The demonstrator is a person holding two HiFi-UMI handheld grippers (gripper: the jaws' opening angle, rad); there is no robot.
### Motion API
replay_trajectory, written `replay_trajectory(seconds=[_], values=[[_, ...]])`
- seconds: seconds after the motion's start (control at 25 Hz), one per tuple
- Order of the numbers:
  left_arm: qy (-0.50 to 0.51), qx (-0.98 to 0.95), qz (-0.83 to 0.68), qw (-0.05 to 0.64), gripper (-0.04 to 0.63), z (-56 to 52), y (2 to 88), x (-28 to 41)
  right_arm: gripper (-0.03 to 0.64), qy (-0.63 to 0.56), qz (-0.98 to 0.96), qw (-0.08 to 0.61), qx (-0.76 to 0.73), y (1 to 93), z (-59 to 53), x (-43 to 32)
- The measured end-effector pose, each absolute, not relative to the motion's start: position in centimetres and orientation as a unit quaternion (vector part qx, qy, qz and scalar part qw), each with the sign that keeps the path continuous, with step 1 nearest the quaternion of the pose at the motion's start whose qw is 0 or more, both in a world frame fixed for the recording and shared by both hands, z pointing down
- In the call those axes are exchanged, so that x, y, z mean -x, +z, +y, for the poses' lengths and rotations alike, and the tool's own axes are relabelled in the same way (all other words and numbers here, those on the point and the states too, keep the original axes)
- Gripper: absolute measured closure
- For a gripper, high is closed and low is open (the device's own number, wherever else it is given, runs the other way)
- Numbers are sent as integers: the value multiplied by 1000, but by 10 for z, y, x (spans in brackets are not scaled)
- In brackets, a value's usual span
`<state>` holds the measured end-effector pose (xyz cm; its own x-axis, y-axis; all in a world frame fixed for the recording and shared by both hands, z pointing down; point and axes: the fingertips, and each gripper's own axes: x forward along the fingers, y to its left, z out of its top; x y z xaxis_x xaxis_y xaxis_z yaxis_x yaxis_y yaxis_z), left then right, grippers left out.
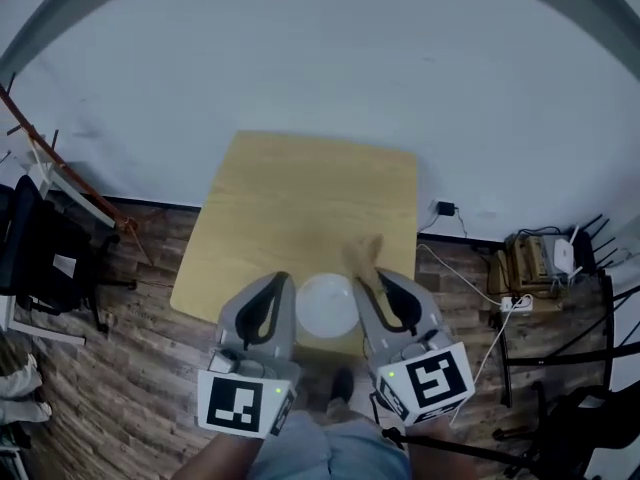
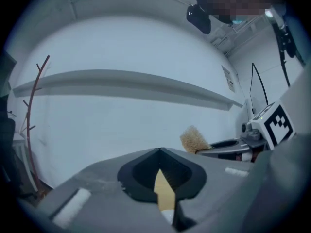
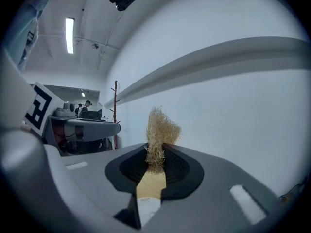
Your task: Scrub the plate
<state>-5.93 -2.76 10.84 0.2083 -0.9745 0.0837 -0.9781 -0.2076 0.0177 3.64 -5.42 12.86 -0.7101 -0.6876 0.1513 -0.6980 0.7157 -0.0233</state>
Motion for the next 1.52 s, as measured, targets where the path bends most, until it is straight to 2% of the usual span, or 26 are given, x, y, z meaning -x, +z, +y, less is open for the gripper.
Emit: replay_trajectory(seconds=[0.4,1.52], values=[[21,-786,-618,32,575,-6,96,68,543,7,-916,56,-398,106,-30,-8],[17,-808,-588,14,575,-15,87,77,545,-33,-898,63,-433,98,-30,2]])
